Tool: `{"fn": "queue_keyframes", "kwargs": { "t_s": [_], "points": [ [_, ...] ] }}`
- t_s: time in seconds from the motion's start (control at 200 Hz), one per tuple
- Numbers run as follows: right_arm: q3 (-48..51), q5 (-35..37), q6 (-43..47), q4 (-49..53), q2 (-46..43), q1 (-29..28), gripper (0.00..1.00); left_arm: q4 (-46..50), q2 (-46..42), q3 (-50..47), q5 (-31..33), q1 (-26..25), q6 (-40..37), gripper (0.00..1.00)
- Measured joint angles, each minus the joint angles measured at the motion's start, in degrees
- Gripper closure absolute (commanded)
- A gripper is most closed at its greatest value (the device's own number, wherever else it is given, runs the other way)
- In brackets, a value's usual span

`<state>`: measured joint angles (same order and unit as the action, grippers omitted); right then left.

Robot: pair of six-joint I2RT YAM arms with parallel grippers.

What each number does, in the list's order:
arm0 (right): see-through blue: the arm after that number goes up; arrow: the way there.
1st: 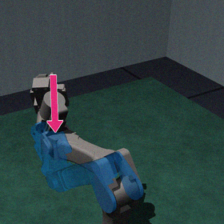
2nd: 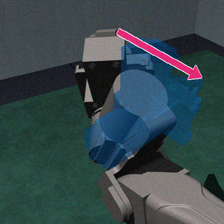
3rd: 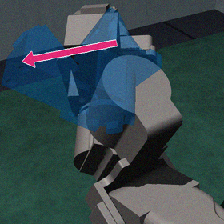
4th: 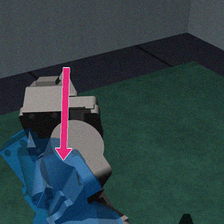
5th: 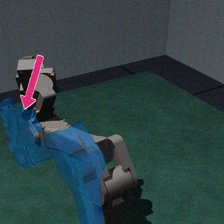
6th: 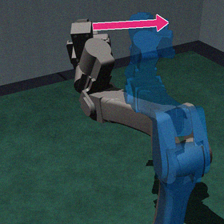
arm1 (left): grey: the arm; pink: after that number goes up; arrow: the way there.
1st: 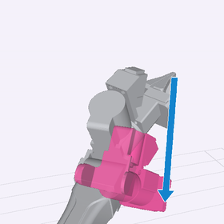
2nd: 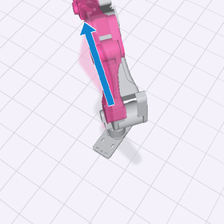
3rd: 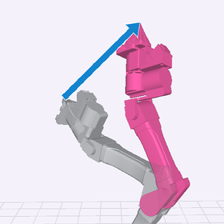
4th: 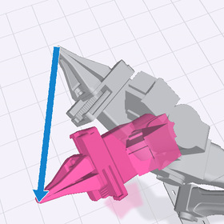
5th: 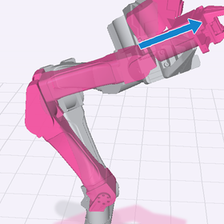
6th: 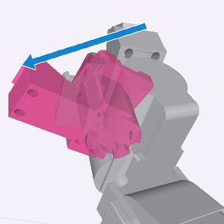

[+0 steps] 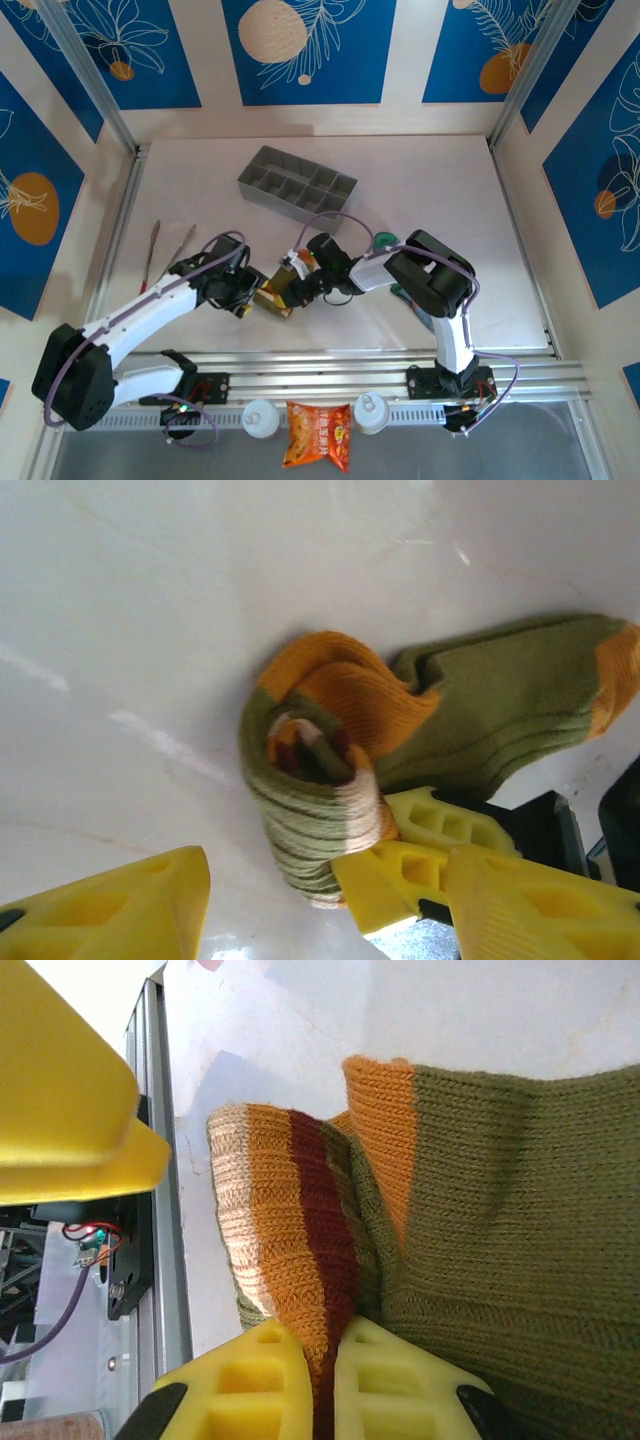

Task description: Roll the socks

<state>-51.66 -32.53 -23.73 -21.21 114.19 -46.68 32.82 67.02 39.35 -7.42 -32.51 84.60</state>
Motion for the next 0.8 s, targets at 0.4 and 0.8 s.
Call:
{"fn": "queue_keyframes", "kwargs": {
  "t_s": [0.4, 0.8],
  "points": [
    [-5.3, -5.3, -0.9, 7.8, 3.1, 1.5, 1.00, -10.1, 3.3, -5.5, 3.0, -4.2, -0.8, 0.55],
    [-9.1, -6.9, -0.5, 14.4, 4.5, 2.0, 1.00, -9.1, 14.7, -0.2, 4.5, -5.0, -0.4, 0.92]
  ]
}}
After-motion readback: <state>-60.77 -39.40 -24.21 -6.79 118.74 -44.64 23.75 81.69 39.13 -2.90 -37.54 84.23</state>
